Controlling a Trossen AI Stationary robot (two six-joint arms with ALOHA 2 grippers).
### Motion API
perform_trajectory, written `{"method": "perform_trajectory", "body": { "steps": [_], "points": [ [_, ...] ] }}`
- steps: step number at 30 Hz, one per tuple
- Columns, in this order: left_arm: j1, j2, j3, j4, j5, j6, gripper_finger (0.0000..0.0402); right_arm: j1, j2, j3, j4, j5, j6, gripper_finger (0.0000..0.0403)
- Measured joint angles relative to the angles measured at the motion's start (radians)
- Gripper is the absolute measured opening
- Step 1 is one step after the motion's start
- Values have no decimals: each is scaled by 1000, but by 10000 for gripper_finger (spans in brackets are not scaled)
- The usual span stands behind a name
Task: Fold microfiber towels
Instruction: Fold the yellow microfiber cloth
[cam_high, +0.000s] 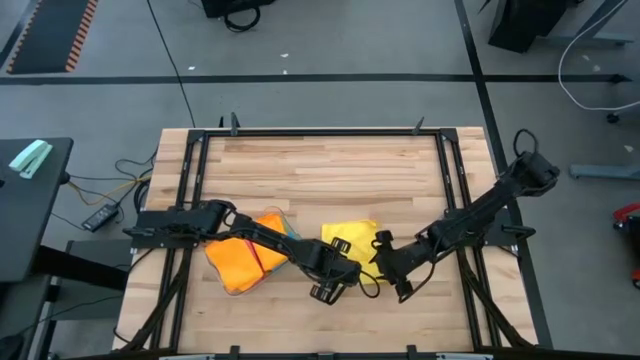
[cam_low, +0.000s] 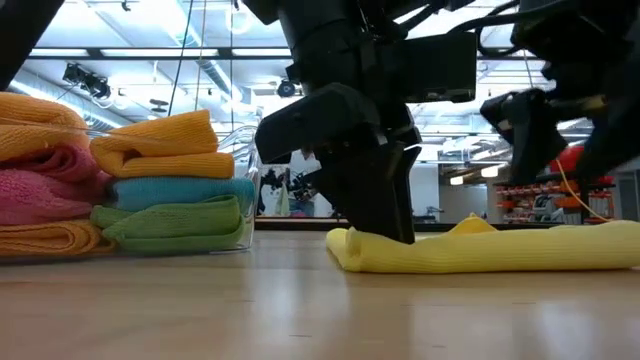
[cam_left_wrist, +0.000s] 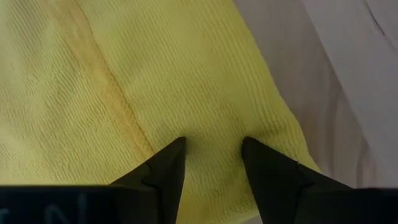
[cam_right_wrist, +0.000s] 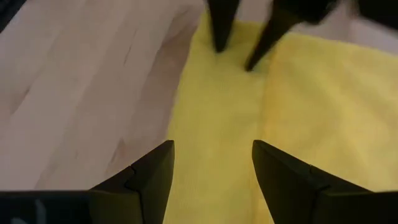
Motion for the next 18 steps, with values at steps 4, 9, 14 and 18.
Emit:
{"method": "perform_trajectory", "body": {
  "steps": [4, 9, 14, 18],
  "points": [
    [-3, 0, 0, -5, -1, -2, 168, 5, 78, -6, 25, -11, 3, 225],
    [-7, -16, -3, -32, 3, 2, 165, 12, 122, -6, 37, -7, 2, 223],
    [-6, -56, -4, -54, 4, 11, 164, 12, 75, -6, 15, 6, -1, 215],
    [-4, -65, -4, -85, 3, 29, 160, 12, 19, -6, -30, 67, 3, 211]
  ]
}}
